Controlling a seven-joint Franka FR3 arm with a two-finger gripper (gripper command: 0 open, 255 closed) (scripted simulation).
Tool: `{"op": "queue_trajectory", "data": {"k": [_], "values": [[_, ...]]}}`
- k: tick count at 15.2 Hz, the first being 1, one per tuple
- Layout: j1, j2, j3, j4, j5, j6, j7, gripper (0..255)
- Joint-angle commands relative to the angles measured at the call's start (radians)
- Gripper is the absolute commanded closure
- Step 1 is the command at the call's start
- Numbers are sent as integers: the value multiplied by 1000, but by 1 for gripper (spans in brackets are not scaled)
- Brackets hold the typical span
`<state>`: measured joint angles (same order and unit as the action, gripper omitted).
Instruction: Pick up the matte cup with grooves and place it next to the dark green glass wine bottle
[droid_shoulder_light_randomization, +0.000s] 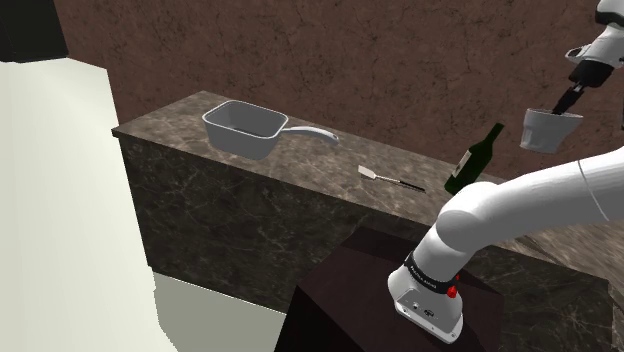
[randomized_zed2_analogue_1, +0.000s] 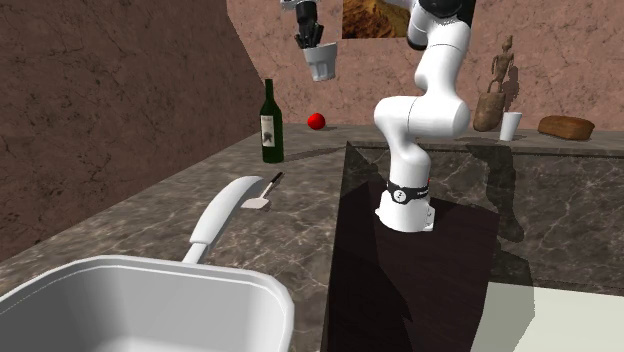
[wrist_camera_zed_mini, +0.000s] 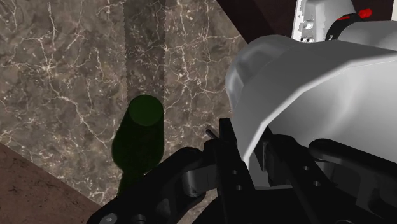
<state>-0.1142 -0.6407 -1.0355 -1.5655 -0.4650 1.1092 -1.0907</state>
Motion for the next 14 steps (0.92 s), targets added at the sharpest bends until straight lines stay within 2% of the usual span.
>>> {"op": "queue_trajectory", "data": {"k": [1, 14], "values": [[-15, -18, 8, -41, -7, 24, 8, 255], [-79, -110, 11, -272, -56, 171, 49, 255]]}}
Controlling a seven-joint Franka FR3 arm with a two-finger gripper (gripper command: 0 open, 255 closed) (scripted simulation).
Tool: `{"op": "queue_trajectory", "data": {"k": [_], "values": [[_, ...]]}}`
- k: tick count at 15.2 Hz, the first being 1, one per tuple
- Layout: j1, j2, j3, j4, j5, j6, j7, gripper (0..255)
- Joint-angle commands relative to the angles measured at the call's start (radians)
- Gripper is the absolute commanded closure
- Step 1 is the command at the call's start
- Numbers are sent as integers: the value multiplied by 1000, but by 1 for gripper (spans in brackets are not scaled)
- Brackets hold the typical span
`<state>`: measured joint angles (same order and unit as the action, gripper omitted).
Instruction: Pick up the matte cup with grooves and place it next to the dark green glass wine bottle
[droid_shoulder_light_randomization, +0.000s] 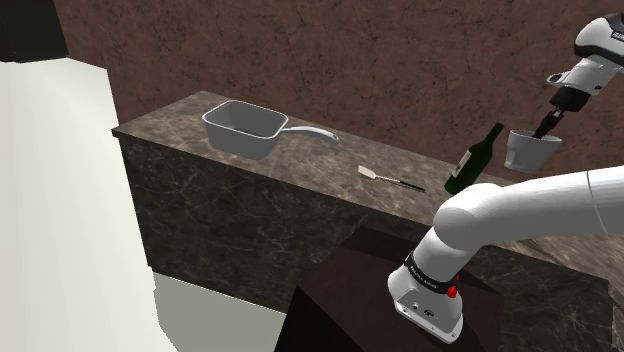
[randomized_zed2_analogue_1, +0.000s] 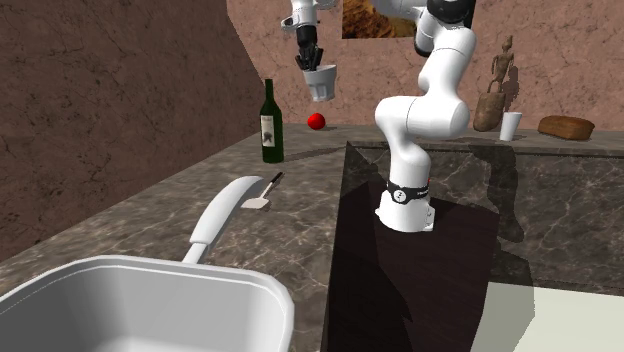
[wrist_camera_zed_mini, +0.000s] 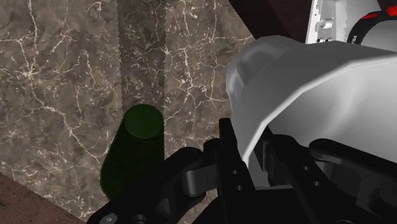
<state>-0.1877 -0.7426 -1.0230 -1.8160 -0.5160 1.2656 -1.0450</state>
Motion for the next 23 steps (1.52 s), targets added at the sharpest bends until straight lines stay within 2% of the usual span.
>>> {"op": "queue_trajectory", "data": {"k": [1, 23], "values": [[-9, -14, -4, -37, -10, 25, 5, 255], [-49, -96, -111, -322, -114, 264, 44, 255]]}}
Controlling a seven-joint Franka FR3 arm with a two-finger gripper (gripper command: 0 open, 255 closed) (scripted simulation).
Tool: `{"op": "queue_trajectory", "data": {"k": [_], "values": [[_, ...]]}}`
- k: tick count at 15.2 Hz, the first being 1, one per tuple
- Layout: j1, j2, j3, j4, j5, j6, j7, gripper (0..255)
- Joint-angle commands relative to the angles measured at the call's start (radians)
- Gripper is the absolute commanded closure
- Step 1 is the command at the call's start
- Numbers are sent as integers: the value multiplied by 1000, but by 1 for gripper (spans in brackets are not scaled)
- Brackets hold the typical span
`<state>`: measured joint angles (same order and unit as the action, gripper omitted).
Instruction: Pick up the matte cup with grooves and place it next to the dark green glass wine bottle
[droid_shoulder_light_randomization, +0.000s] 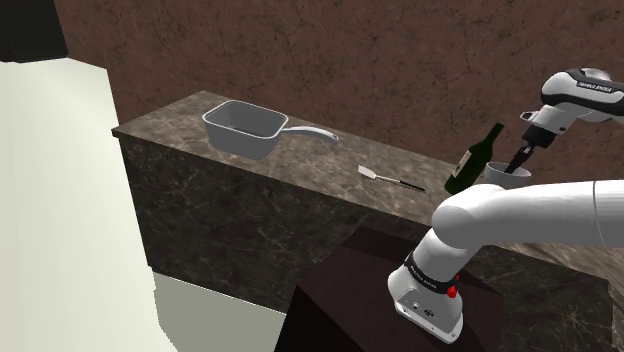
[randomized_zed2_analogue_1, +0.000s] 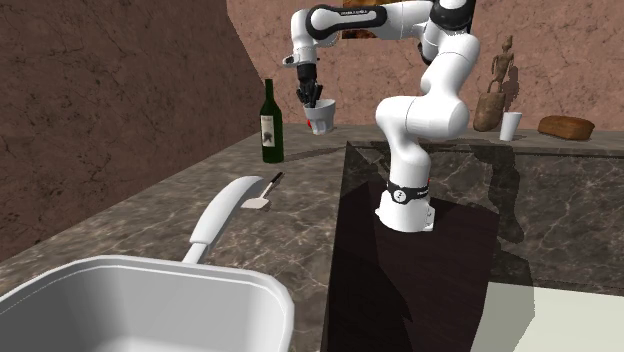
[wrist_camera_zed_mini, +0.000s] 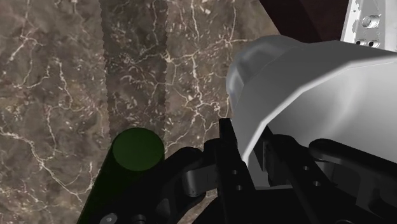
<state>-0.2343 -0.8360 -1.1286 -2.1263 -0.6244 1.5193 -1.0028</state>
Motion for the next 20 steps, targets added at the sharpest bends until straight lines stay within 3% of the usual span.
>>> {"op": "queue_trajectory", "data": {"k": [1, 20], "values": [[-2, -5, -13, -22, -11, 21, 3, 255], [33, -19, -196, -182, -128, 231, 30, 255]]}}
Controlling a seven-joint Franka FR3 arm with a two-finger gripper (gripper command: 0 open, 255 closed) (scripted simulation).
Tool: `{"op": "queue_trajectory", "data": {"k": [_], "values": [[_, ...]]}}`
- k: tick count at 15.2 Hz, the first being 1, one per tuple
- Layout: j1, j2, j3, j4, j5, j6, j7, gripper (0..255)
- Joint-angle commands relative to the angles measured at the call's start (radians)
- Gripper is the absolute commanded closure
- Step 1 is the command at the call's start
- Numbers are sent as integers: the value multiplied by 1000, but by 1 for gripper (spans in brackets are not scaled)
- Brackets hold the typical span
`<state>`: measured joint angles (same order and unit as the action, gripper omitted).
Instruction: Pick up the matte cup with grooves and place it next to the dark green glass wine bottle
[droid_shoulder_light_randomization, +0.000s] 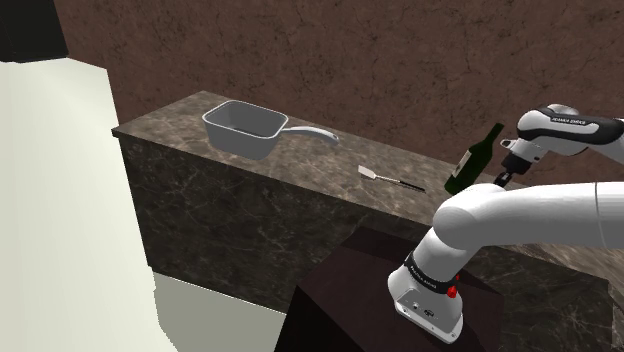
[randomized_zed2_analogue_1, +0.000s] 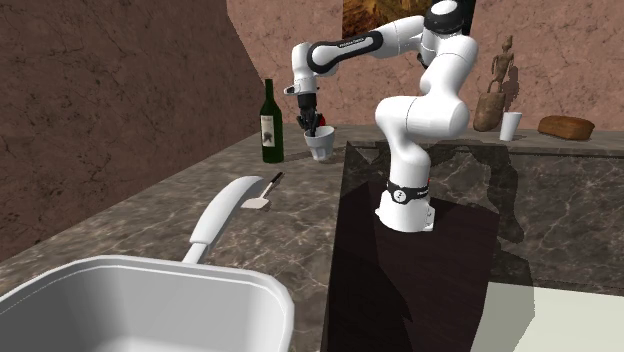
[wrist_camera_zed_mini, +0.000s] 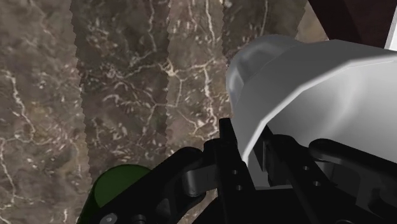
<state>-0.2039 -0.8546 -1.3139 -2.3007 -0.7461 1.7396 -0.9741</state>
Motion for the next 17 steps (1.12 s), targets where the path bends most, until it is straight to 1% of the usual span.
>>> {"op": "queue_trajectory", "data": {"k": [1, 2, 9, 10, 15, 17], "values": [[6, 0, -22, -14, -14, 22, 3, 255], [10, 0, -34, -19, -20, 33, 5, 255], [10, 0, -34, -19, -21, 33, 5, 255], [10, 0, -34, -19, -21, 33, 5, 0], [11, 0, -34, -19, -21, 33, 5, 0], [6, 5, 11, 27, 14, -22, -8, 0]]}}
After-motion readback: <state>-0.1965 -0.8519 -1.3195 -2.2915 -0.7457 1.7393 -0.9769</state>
